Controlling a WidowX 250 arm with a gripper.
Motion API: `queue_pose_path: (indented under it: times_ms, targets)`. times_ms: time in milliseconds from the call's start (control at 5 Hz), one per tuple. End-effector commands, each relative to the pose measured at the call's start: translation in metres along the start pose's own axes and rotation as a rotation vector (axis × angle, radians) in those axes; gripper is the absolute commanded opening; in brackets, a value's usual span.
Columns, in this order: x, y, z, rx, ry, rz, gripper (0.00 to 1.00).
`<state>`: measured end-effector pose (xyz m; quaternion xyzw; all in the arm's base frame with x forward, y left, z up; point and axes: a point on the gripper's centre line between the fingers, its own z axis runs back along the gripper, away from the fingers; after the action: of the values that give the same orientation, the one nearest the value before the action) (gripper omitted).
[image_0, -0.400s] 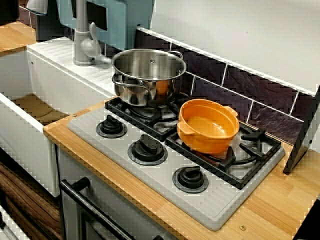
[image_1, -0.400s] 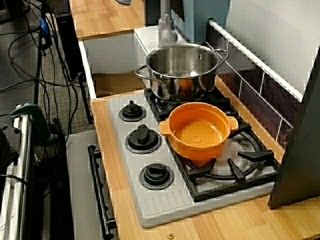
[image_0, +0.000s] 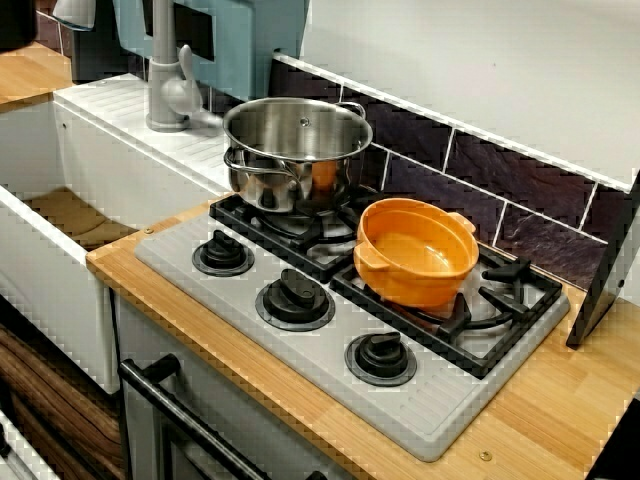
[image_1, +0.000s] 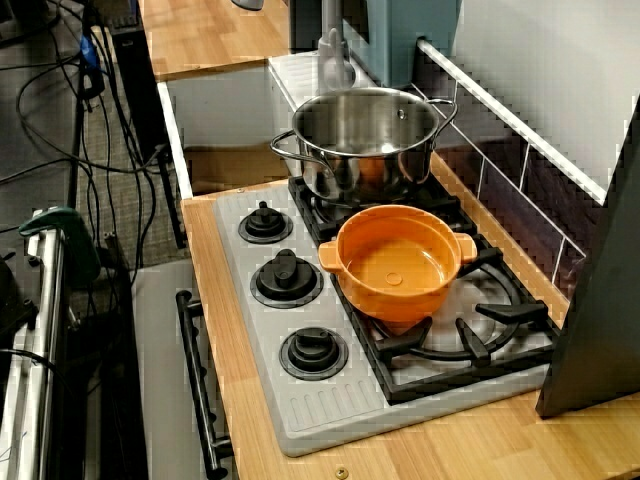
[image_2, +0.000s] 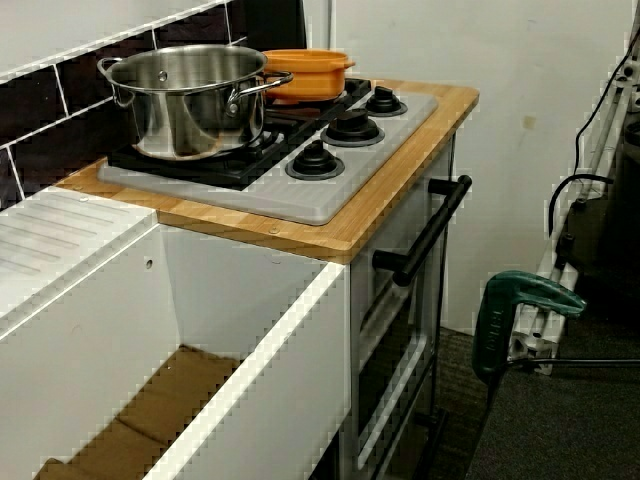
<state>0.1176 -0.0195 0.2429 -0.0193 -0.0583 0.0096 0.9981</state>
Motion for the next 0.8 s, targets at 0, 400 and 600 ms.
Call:
queue_pose_path:
  times_ms: [0,400,600]
  targets:
    - [0.024,0.006,0.0,0.024,0.006,0.034,1.0]
    - [0.069,-0.023,-0.022,0.211,-0.017,0.047,1.0]
    - [0.087,-0.027,-0.036,0.229,0.019,0.022,1.0]
